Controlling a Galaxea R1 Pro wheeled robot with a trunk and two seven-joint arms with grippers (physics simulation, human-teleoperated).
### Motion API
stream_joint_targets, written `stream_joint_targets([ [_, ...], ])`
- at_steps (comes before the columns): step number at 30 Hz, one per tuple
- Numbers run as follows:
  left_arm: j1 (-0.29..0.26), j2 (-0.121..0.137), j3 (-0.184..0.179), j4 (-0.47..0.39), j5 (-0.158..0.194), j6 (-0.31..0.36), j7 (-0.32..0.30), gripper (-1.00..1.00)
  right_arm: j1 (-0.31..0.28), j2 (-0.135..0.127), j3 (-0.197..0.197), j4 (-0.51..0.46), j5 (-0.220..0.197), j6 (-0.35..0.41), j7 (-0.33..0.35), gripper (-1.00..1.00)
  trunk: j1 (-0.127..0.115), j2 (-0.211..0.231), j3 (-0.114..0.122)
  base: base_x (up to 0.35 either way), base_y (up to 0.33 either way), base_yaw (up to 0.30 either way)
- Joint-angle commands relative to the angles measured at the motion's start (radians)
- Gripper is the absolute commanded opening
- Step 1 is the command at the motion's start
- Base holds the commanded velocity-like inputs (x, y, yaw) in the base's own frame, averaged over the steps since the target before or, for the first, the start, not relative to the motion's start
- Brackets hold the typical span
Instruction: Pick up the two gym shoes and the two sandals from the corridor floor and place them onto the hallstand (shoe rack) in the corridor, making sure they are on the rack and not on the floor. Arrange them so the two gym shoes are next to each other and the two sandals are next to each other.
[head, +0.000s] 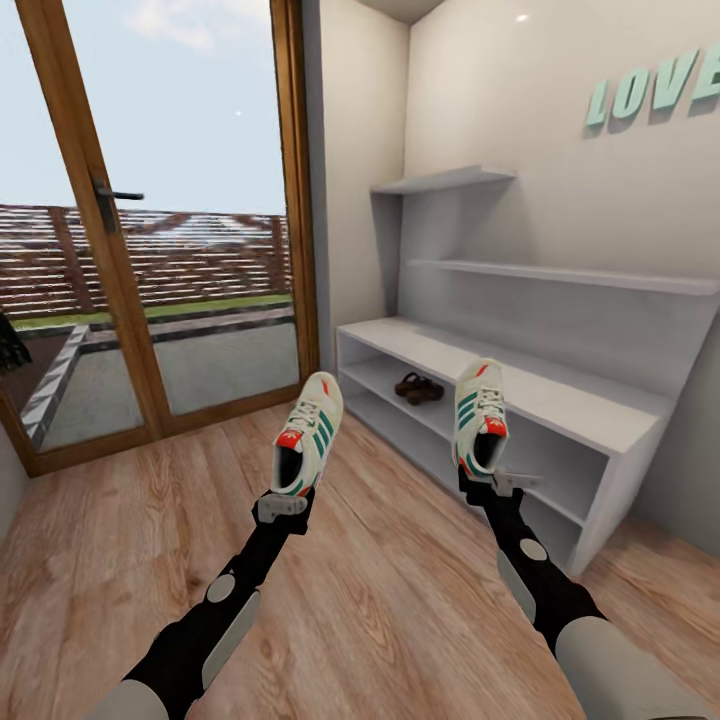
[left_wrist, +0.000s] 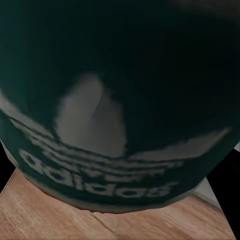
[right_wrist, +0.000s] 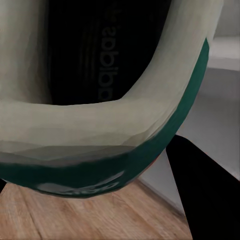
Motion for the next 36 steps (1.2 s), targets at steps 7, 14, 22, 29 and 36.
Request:
stream_joint_targets([
  [7,-0.001,0.001,-0.004,0.001,0.011,-0.003,-0.003,-1.00,-0.001,-0.001,0.007,0.001,-0.013,-0.004,-0.002,-1.00,0.000,0.000,-0.001,0.136,0.295,0.000],
  [14,-0.001,0.001,-0.004,0.001,0.010,-0.002,-0.002,-1.00,-0.001,-0.001,0.007,0.001,-0.014,-0.004,-0.001,-1.00,0.000,0.000,-0.001,0.203,0.233,-0.063],
  [22,-0.001,0.001,-0.004,0.001,0.009,-0.002,-0.002,-1.00,-0.001,-0.001,0.007,0.001,-0.014,-0.004,0.000,-1.00,0.000,0.000,-0.001,0.023,0.019,-0.283],
  [29,-0.001,0.001,-0.004,0.001,0.009,-0.002,-0.002,-1.00,-0.001,-0.001,0.007,0.001,-0.016,-0.004,-0.001,-1.00,0.000,0.000,-0.001,0.000,0.000,-0.300],
  [36,-0.001,0.001,-0.004,0.001,0.009,-0.002,-0.002,-1.00,-0.001,-0.001,0.007,0.001,-0.017,-0.005,0.000,-1.00,0.000,0.000,-0.001,0.000,0.000,-0.300],
])
